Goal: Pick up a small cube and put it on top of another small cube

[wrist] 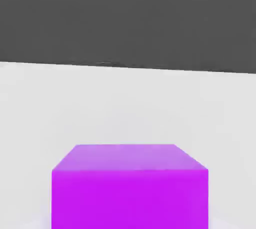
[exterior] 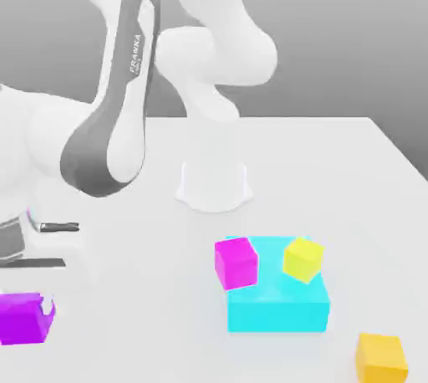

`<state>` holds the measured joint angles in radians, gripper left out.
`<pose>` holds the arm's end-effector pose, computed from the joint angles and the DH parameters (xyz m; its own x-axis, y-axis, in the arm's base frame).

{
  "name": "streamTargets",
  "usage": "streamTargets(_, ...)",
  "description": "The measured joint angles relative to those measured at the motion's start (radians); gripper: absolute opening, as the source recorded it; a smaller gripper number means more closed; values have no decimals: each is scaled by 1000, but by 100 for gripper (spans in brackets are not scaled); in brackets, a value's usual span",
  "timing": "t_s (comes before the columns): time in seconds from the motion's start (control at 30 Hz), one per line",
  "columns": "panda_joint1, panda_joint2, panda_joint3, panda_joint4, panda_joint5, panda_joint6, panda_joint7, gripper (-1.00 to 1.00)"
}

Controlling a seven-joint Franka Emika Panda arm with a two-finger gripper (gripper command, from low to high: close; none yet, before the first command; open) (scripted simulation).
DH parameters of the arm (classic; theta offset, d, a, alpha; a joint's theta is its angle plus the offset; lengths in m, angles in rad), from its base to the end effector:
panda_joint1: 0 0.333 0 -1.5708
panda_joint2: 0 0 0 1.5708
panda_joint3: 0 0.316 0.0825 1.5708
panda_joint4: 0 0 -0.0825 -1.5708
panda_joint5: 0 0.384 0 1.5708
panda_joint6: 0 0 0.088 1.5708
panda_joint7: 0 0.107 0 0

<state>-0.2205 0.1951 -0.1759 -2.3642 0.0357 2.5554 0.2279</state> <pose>0.4699 -0.1986 0.2459 0.7956 -0.6058 0.0030 -0.6058 -0.7955 0.0139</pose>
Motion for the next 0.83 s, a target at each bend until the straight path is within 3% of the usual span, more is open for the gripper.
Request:
streamTargets(0.27, 154, -293, 81, -211, -81, -77, 44, -100)
streamTargets(0.53, 283, -579, 173, -423, -38, -153, -1, -100)
streamTargets(0.73, 305, -455, 190, -495, -26, 42, -12, -100)
streamTargets(0.77, 305, -435, 190, -500, -26, 68, -11, 100)
streamTargets(0.83, 305, -435, 190, -500, -26, 68, -11, 100)
